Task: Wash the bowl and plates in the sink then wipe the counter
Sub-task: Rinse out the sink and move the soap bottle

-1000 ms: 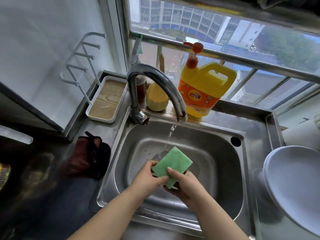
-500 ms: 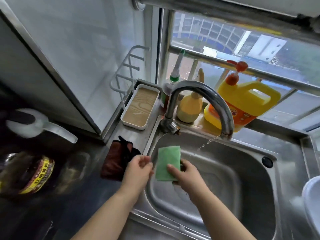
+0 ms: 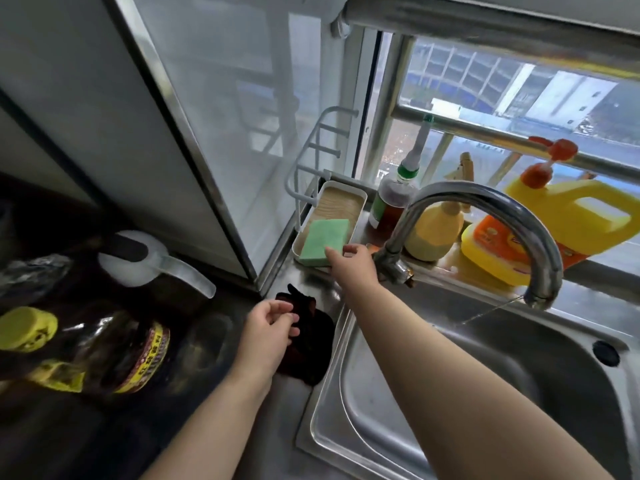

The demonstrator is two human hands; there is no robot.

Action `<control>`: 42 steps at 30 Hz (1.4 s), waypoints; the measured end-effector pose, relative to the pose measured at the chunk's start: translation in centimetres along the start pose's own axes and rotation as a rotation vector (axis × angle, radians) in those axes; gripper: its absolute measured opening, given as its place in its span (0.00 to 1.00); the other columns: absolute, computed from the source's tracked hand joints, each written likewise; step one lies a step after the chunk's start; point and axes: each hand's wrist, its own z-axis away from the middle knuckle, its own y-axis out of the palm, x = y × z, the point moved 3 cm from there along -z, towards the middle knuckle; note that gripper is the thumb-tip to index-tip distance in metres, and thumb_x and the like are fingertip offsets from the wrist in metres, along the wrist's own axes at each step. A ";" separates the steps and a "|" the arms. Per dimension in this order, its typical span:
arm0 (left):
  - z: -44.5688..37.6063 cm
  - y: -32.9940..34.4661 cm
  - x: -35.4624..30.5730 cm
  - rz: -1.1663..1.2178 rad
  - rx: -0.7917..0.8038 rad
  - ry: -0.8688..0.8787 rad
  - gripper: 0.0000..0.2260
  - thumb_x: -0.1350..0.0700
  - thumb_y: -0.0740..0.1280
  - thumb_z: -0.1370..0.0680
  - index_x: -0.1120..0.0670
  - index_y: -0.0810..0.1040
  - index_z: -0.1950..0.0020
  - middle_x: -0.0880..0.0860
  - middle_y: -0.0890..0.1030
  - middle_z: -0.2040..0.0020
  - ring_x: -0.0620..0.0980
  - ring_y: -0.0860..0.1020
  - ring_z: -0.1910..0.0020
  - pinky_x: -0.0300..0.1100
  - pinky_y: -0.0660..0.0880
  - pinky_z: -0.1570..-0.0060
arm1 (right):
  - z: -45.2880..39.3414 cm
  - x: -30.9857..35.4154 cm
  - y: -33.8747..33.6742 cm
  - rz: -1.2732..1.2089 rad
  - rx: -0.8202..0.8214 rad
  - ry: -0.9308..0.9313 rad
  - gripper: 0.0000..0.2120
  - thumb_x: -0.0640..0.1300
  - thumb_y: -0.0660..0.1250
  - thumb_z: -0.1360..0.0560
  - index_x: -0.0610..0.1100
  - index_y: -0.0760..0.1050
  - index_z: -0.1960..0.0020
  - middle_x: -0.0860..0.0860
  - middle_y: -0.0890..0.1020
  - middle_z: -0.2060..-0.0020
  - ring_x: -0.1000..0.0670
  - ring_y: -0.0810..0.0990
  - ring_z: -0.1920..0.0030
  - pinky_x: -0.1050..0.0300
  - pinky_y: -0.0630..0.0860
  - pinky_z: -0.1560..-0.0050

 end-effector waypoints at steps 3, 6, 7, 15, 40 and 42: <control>-0.1 0.2 0.1 -0.014 0.019 -0.011 0.08 0.67 0.59 0.22 0.55 0.74 0.54 0.54 0.80 0.58 0.48 0.77 0.64 0.39 0.71 0.63 | 0.6 -0.6 -1.2 0.156 -0.009 0.017 0.25 0.53 0.65 0.28 0.45 0.70 0.33 0.45 0.76 0.39 0.44 0.77 0.42 0.47 0.72 0.37; -0.1 1.0 0.1 -0.056 0.055 0.001 0.08 0.66 0.60 0.22 0.55 0.74 0.55 0.54 0.80 0.58 0.47 0.77 0.65 0.38 0.72 0.64 | 2.8 -0.8 -3.1 0.132 0.009 -0.023 0.21 0.49 0.63 0.24 0.45 0.70 0.33 0.48 0.77 0.41 0.47 0.77 0.43 0.52 0.73 0.40; 0.0 1.5 0.0 -0.074 0.075 0.012 0.08 0.66 0.61 0.22 0.55 0.74 0.55 0.54 0.81 0.58 0.47 0.77 0.65 0.38 0.72 0.64 | 4.1 -1.2 -4.0 0.096 0.022 -0.039 0.18 0.48 0.63 0.23 0.46 0.71 0.35 0.50 0.78 0.43 0.48 0.78 0.45 0.51 0.75 0.41; 2.3 9.3 -0.4 -0.256 0.356 0.120 0.05 0.63 0.65 0.23 0.53 0.76 0.55 0.55 0.81 0.59 0.53 0.80 0.59 0.46 0.78 0.55 | 10.5 -8.7 -16.6 0.120 -0.032 0.017 0.06 0.43 0.65 0.23 0.46 0.78 0.47 0.49 0.83 0.58 0.53 0.82 0.60 0.53 0.80 0.55; 6.8 13.2 -14.4 -0.295 0.092 0.574 0.08 0.60 0.64 0.22 0.48 0.77 0.56 0.48 0.82 0.60 0.48 0.79 0.63 0.40 0.72 0.62 | 0.7 8.0 -34.6 0.825 -0.310 -0.585 0.17 0.45 0.60 0.20 0.39 0.67 0.34 0.40 0.73 0.38 0.42 0.72 0.40 0.50 0.69 0.39; 6.4 13.2 -16.0 -0.317 0.073 0.602 0.08 0.60 0.64 0.22 0.47 0.76 0.57 0.48 0.81 0.59 0.49 0.79 0.61 0.43 0.74 0.58 | 0.7 8.6 -34.9 0.838 -0.275 -0.622 0.18 0.45 0.62 0.21 0.39 0.68 0.34 0.41 0.74 0.39 0.43 0.73 0.41 0.54 0.69 0.43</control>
